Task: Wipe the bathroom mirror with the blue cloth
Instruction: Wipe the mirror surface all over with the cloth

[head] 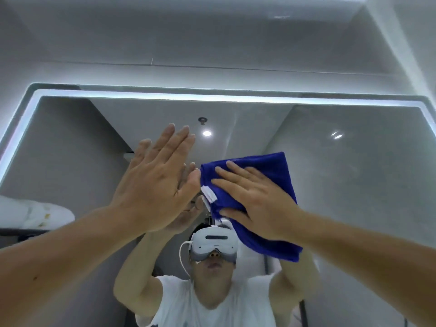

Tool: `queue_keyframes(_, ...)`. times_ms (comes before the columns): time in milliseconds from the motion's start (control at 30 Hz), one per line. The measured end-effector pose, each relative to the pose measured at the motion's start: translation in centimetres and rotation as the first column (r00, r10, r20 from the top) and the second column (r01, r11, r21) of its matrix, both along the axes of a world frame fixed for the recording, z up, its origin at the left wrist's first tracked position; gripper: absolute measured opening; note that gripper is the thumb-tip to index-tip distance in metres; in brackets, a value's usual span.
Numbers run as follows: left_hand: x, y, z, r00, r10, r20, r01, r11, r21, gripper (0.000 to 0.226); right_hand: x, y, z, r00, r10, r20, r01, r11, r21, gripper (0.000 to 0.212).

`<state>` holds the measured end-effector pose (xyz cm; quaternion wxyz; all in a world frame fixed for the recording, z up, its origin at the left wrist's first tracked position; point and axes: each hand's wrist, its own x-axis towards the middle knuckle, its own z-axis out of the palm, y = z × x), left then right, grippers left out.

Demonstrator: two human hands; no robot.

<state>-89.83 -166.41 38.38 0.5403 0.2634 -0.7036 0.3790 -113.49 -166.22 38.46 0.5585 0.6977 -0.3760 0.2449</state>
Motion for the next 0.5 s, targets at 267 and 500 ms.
queue_keyframes(267,0.2,0.5,1.8,0.996,0.088,0.001,-0.088,0.996,0.020,0.082,1.8,1.2,17.8,0.844,0.074,0.531,-0.017,0.994,-0.112,0.050)
queue_keyframes(500,2.0,0.7,1.5,0.996,0.093,0.013,-0.094,0.996,0.001,0.082,3.2,-0.3,16.8,0.883,0.098,0.460,-0.049,0.992,-0.119,0.057)
